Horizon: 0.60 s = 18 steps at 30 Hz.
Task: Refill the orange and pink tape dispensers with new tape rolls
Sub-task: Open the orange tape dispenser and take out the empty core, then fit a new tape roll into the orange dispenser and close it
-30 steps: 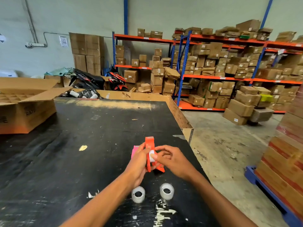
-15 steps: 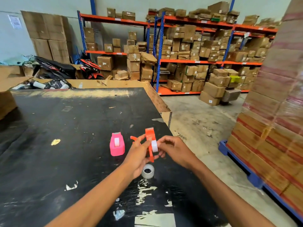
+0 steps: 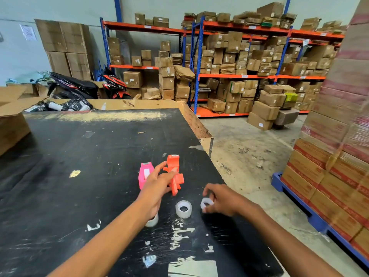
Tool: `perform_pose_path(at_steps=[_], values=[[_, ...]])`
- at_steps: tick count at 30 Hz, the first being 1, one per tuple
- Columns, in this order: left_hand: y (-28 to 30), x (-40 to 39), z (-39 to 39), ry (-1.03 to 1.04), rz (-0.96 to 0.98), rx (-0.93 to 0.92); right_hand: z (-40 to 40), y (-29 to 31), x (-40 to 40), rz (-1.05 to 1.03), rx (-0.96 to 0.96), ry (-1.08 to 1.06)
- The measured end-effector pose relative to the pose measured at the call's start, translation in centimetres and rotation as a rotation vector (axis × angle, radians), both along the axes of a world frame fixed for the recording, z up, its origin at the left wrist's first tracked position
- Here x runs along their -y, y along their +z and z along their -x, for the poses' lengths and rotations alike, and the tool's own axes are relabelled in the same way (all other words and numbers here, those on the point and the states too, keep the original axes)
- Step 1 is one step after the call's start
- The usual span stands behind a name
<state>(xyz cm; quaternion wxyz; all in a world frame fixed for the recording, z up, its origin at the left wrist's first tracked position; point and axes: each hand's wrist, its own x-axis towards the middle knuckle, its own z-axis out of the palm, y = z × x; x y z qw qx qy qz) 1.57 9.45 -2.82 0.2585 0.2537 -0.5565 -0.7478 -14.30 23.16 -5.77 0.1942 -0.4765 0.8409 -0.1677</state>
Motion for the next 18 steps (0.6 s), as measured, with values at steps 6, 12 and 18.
perform_pose_path(at_steps=[6, 12, 18], values=[[0.0, 0.3, -1.5, -0.001, 0.009, -0.001, -1.1, 1.0, 0.4, -0.008, -0.118, 0.059], [0.0, 0.7, -2.9, 0.013, 0.014, 0.024, -4.5, 1.0, 3.6, -0.038, -0.205, 0.221], [0.0, 1.7, -5.1, 0.090, 0.030, 0.024, -4.5, 1.2, 4.6, 0.413, 0.326, 0.027]])
